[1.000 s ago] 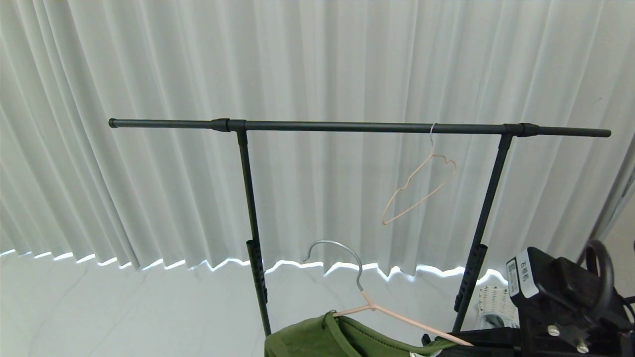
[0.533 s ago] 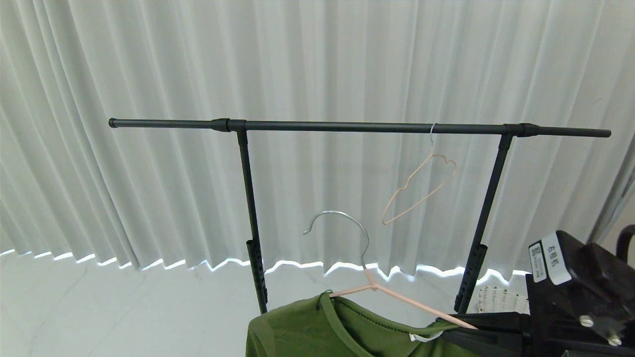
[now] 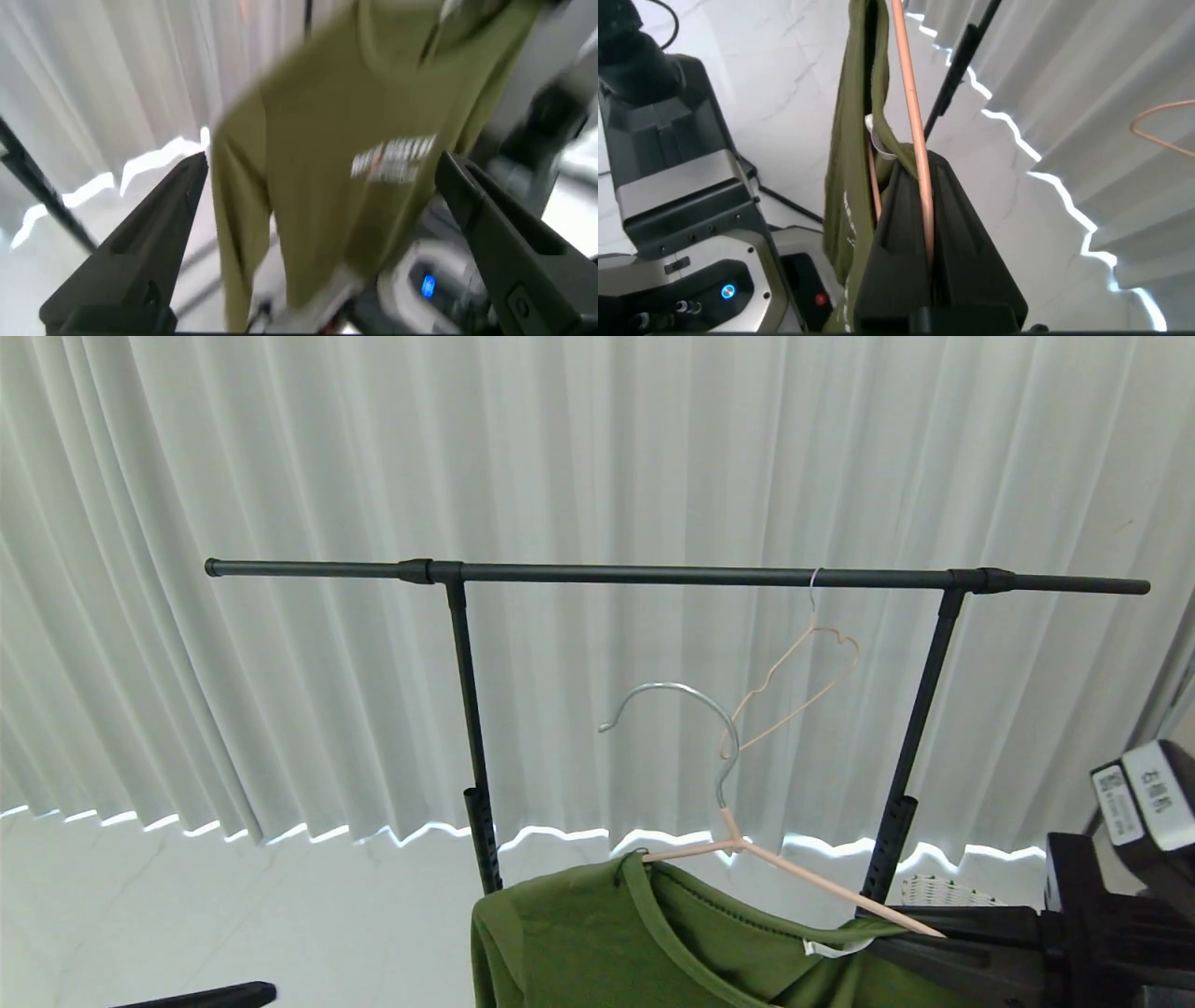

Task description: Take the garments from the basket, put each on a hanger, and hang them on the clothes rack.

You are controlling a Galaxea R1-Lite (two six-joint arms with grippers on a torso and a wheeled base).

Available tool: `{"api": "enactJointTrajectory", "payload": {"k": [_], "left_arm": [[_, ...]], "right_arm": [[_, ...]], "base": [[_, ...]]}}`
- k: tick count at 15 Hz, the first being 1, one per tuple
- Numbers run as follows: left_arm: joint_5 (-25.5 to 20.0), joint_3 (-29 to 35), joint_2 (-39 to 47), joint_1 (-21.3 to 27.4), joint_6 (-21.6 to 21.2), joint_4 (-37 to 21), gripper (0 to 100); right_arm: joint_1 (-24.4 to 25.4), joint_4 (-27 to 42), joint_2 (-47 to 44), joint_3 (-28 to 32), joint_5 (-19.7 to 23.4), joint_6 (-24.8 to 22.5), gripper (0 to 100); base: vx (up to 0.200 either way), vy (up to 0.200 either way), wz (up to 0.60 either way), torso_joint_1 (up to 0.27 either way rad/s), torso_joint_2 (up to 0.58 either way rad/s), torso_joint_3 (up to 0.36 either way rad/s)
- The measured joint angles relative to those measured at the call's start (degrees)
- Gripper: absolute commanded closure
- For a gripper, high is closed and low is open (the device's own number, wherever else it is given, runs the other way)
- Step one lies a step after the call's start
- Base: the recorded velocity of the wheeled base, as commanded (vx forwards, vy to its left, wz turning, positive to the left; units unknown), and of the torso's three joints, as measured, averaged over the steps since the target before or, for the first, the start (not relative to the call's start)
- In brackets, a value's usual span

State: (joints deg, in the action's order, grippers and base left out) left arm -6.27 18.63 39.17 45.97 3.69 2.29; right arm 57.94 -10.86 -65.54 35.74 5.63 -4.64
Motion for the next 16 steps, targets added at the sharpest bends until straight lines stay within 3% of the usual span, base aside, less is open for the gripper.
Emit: {"api": "enactJointTrajectory", "payload": {"k": [4,9,16], "left_arm": [[-1.1,-0.1,17.1,-4.6,-1.7,3.1,0],[-1.2,0.0,34.4,-11.9,-2.6,15.2,0],[-1.2,-0.2,37.9,-12.9,-2.7,15.6,0]], "right_arm": [[0.5,0.3,3.7,-0.1,0.3,-4.7,100],[2.5,0.2,6.1,0.1,0.6,-4.9,100],[1.9,0.4,9.1,-0.2,0.4,-3.8,100]], "base": [[0.0,0.0,0.0,0.0,0.0,0.0],[0.0,0.0,0.0,0.0,0.0,0.0],[0.0,0.0,0.0,0.0,0.0,0.0]]}}
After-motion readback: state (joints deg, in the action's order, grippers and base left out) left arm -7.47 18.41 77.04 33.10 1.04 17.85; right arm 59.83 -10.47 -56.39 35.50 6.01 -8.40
